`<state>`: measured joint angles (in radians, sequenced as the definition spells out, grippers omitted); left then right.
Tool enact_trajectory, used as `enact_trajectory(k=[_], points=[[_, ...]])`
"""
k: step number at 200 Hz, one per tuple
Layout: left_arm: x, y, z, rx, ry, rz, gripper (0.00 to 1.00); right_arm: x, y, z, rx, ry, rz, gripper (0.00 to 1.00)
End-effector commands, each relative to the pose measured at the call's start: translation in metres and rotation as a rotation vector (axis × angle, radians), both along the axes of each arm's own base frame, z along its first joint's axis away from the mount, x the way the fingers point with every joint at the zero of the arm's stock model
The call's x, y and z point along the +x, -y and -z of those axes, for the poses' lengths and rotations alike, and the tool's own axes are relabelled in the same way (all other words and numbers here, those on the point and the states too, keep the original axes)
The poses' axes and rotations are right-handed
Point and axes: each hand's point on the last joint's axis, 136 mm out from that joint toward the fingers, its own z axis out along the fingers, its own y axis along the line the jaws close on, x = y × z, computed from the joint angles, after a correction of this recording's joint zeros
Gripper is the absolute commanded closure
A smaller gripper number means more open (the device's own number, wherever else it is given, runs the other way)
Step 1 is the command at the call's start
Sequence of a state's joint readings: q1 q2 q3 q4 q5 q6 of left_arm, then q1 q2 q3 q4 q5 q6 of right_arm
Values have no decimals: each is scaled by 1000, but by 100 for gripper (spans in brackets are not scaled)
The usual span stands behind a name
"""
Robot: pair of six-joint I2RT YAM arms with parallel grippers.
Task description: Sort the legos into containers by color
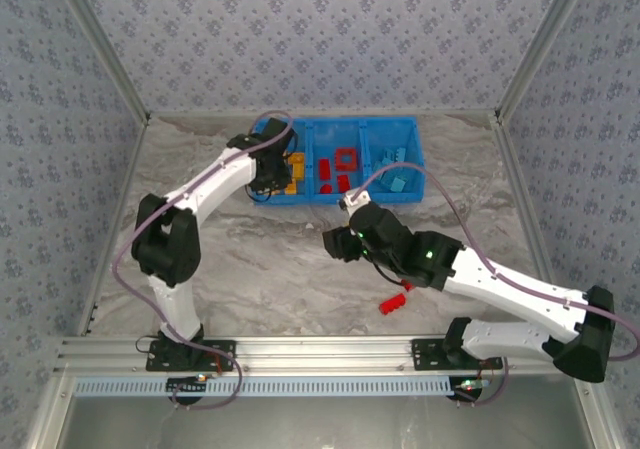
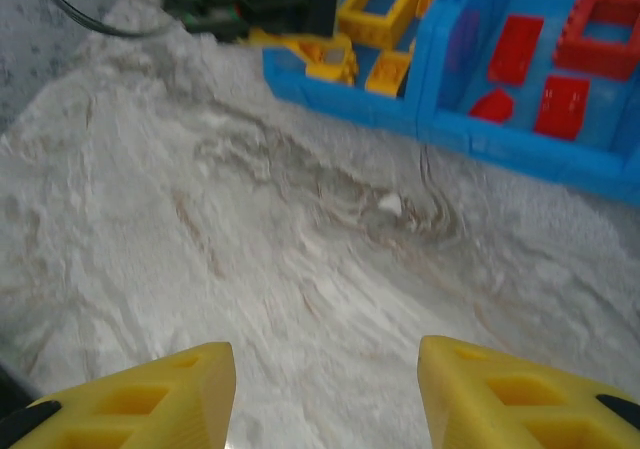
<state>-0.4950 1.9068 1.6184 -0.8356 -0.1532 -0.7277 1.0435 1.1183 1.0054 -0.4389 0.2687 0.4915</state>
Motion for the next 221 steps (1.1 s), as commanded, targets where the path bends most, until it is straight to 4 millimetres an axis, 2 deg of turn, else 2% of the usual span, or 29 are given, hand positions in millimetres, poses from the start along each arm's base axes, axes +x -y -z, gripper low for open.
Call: enact_trajectory(k=[1, 44, 71, 89, 97, 121, 143, 146, 160, 191, 221], points=[[30, 20, 4, -111, 2, 107, 86, 11, -6, -22, 30, 73, 31, 46], [56, 39, 21, -236, -24, 135, 86, 6, 1, -7, 29, 37, 47, 46], [59, 48, 30, -304, -46, 135, 84, 6, 1, -4, 41, 41, 46, 46], [56, 52, 37, -334, -71, 137, 83, 10, -5, -5, 27, 55, 36, 46], [61, 56, 36, -354, -50, 141, 83, 13, -8, -6, 12, 64, 37, 46], [58, 55, 43, -357, -71, 130, 82, 23, -23, -8, -61, 99, 40, 46], [57, 53, 48, -361, -79, 122, 82, 31, -43, -7, -152, 151, 38, 46], [57, 53, 49, -363, -80, 123, 82, 34, -50, -15, -148, 167, 38, 46], [56, 54, 51, -373, -82, 123, 82, 38, -66, -16, -204, 203, 35, 46], [56, 56, 53, -379, -88, 130, 81, 45, -91, -6, -346, 270, 68, 46], [54, 57, 52, -385, -99, 140, 75, 44, -102, 3, -349, 258, 64, 46]])
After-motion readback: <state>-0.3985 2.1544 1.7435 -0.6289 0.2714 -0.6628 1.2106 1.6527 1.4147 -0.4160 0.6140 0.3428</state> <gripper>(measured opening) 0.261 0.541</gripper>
